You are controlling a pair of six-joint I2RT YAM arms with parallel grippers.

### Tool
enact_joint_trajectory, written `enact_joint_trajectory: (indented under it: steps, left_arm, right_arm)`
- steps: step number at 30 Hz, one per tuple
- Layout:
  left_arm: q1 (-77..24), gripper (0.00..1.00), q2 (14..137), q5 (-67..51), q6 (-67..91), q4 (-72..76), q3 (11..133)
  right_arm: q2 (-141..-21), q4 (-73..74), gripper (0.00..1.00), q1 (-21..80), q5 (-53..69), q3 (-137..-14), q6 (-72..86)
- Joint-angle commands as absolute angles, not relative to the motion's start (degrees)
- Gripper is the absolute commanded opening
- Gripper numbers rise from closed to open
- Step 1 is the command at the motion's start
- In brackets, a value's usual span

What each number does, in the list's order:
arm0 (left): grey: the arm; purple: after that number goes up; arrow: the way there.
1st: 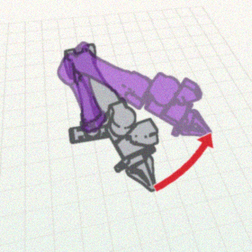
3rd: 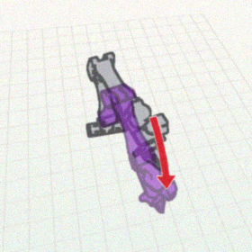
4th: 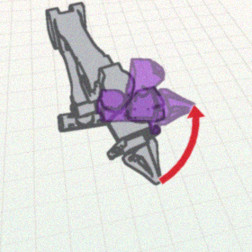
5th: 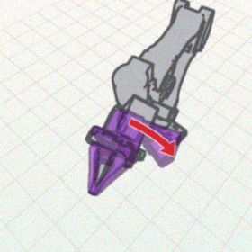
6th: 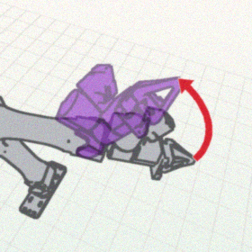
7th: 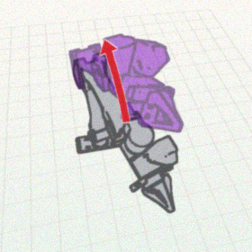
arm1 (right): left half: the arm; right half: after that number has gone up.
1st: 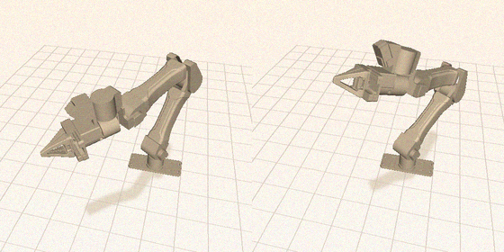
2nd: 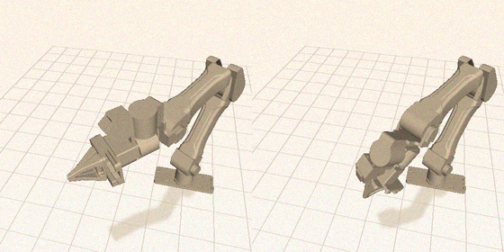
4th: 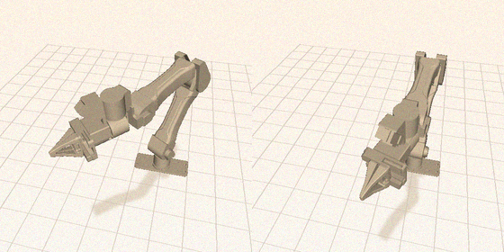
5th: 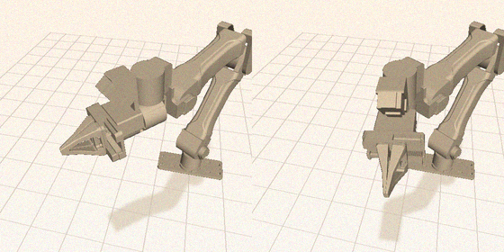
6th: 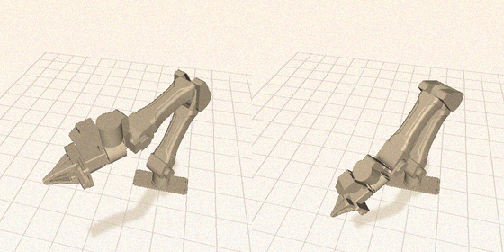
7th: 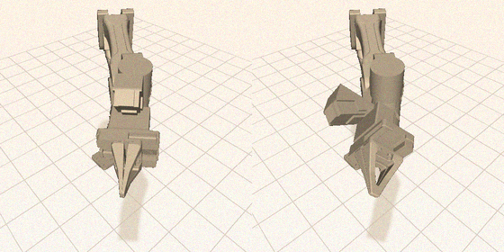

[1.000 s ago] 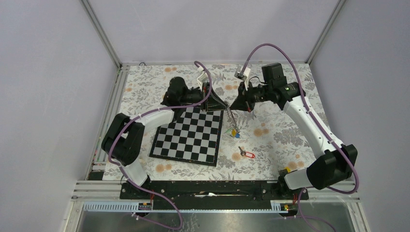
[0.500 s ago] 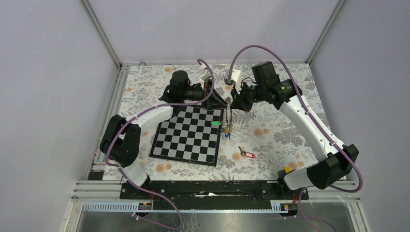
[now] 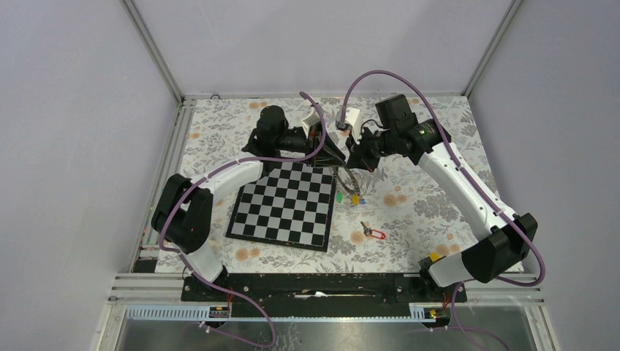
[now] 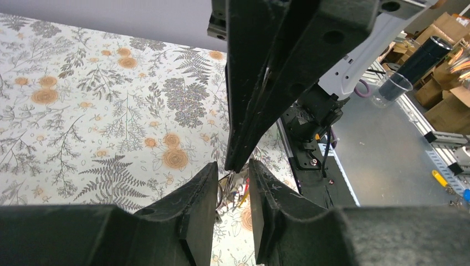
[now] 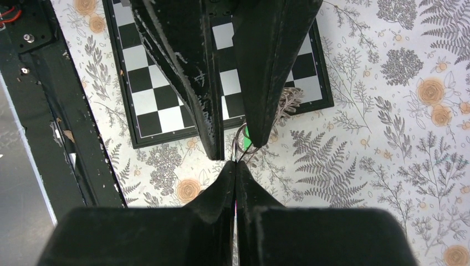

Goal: Put the keys on the keyring

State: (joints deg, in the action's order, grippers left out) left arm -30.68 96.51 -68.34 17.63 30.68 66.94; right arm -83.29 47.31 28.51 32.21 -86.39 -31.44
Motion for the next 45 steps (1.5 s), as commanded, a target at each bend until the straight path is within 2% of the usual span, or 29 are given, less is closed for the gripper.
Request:
enact_joint_trajectory:
  steps: [1, 14, 19, 35, 41, 45]
  left_arm:
    - [-30.84, 0.31, 96.67, -72.8, 14.27, 34.7, 66.68]
    - [-30.75, 0.29, 96.61, -76.46, 3.6, 24.46, 67.57]
    - [-30.75, 0.18, 96.52, -76.14, 0.45, 20.07, 68.51]
    - [-31.55, 0.03, 97.05, -74.99, -0.18, 18.85, 69.81]
    - [-31.28, 0.0, 96.68, -75.13, 13.23, 32.05, 66.92]
    - [-30.02, 0.0, 97.74, -75.04, 32.49, 56.66, 62.84]
  right_arm:
    - [-83.19, 44.81, 0.0, 28.98, 35.54, -86.49, -30.11]
    - [-82.81, 44.31, 0.0, 28.92, 36.38, -85.63, -30.04]
    - [-82.77, 44.23, 0.0, 28.87, 36.45, -85.45, -29.93]
    - [-83.3, 43.07, 0.0, 28.83, 37.44, -84.79, -28.6]
    - [-82.94, 42.15, 0.0, 28.55, 37.27, -84.04, -27.6]
    - [-81.73, 40.36, 0.04, 26.63, 38.9, -82.96, -25.62]
